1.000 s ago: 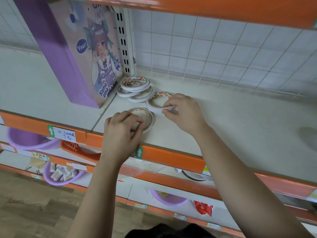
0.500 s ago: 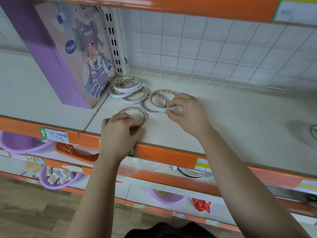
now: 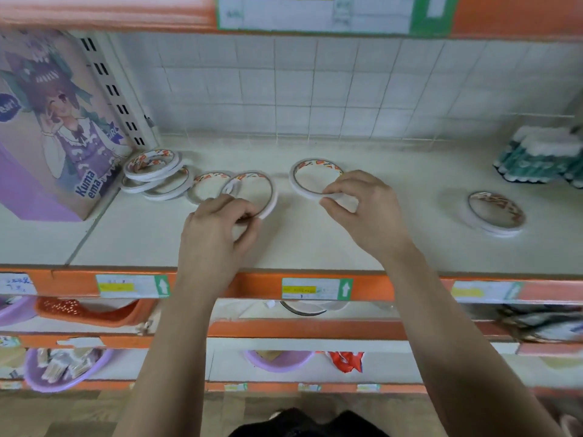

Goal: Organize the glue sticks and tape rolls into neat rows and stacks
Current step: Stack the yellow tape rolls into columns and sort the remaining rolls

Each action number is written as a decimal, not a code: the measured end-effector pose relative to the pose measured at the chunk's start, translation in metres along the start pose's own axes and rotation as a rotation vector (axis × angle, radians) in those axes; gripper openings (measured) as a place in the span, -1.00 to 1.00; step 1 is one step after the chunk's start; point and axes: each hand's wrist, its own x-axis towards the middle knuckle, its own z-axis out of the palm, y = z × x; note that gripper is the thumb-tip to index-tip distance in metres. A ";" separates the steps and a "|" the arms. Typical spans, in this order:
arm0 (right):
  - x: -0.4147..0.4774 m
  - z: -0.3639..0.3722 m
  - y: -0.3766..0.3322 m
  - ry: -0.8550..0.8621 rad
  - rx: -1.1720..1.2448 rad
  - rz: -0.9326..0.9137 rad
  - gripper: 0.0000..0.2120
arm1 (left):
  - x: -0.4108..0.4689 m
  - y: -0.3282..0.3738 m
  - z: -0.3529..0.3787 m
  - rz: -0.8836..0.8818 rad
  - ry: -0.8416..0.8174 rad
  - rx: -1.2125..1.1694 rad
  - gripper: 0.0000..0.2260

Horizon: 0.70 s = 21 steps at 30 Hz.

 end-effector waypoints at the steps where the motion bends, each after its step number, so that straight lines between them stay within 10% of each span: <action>1: -0.004 -0.012 0.007 0.018 -0.010 0.010 -0.86 | 0.004 0.010 0.007 0.024 -0.005 -0.002 -0.89; 21: -0.075 -0.184 0.165 0.084 -0.229 0.135 -0.89 | 0.023 0.160 0.146 0.136 -0.044 -0.045 -0.90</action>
